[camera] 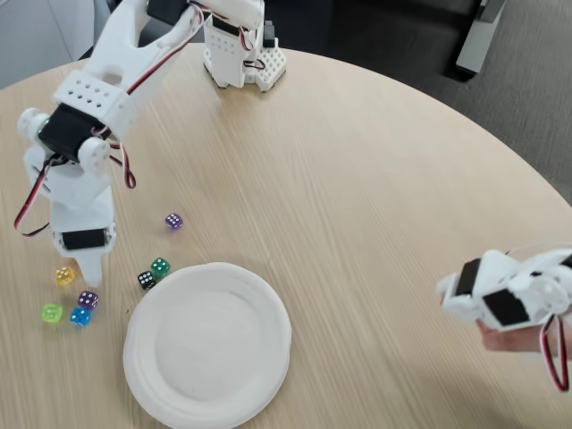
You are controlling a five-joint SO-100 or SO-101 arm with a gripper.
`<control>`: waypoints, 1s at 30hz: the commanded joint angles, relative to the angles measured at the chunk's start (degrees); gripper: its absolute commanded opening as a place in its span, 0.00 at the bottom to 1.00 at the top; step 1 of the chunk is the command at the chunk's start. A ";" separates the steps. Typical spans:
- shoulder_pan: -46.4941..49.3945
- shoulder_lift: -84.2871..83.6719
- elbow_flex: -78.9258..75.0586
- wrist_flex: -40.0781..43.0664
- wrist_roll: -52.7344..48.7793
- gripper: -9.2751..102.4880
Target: Pick a purple dice and put it in the plate.
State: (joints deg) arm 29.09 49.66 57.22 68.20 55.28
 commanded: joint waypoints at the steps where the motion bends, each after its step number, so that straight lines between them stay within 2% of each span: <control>1: -0.09 0.53 -0.97 0.53 -0.88 0.21; 12: -0.70 0.53 -0.44 0.09 -7.29 0.22; 25: -7.29 0.53 -0.97 0.00 -14.24 0.21; 30: -7.38 0.53 -0.97 0.00 -13.80 0.21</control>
State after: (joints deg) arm 22.32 49.66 57.22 68.20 41.13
